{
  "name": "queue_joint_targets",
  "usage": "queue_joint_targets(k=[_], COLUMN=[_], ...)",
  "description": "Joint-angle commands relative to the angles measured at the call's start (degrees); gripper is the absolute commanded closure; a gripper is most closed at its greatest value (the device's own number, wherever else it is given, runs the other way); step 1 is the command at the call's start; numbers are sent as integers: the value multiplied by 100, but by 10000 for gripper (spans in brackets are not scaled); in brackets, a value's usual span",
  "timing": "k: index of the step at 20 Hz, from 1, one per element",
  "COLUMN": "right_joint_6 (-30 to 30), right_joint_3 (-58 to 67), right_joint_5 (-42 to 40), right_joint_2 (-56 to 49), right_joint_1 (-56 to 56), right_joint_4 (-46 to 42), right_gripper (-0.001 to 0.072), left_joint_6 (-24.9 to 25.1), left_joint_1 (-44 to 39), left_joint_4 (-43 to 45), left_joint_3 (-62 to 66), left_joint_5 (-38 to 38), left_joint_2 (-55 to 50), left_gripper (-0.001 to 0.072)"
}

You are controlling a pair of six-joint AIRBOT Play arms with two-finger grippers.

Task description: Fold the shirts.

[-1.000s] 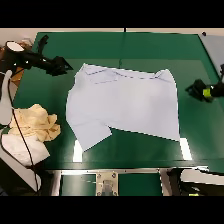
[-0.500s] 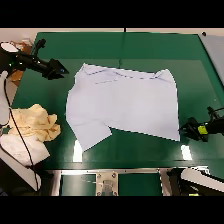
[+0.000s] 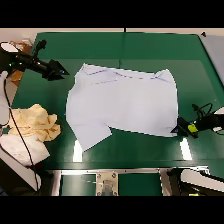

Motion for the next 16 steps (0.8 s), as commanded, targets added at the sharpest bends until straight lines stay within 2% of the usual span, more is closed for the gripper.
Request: queue_joint_targets(k=[1,3,6,8,11,13,16], right_joint_6=[-22,42,-33,-249,-444,-584,-599], right_joint_3=[610,778,787,772,772,772,763], right_joint_5=[-315,-713,-970,-942,-1121,-1139,-1152], right_joint_2=[9,7,-57,-138,-245,-321,-391], right_joint_1=[50,-46,-341,-376,-358,-356,-352], right_joint_4=[-66,-90,-83,-70,225,400,503], right_gripper=[698,698,698,698,698,698,698], left_joint_6=[-348,-721,-1091,-1224,-1119,-1078,-1224], left_joint_1=[11,0,-20,-96,-208,-208,-234], left_joint_4=[282,695,721,726,811,846,874], left_joint_3=[7,-13,-452,-1231,-2879,-3895,-5318], left_joint_5=[-400,-721,-981,-1047,-892,-116,1683], left_joint_2=[0,0,13,188,850,1440,2374], left_gripper=[92,92,93,93,93,93,93])
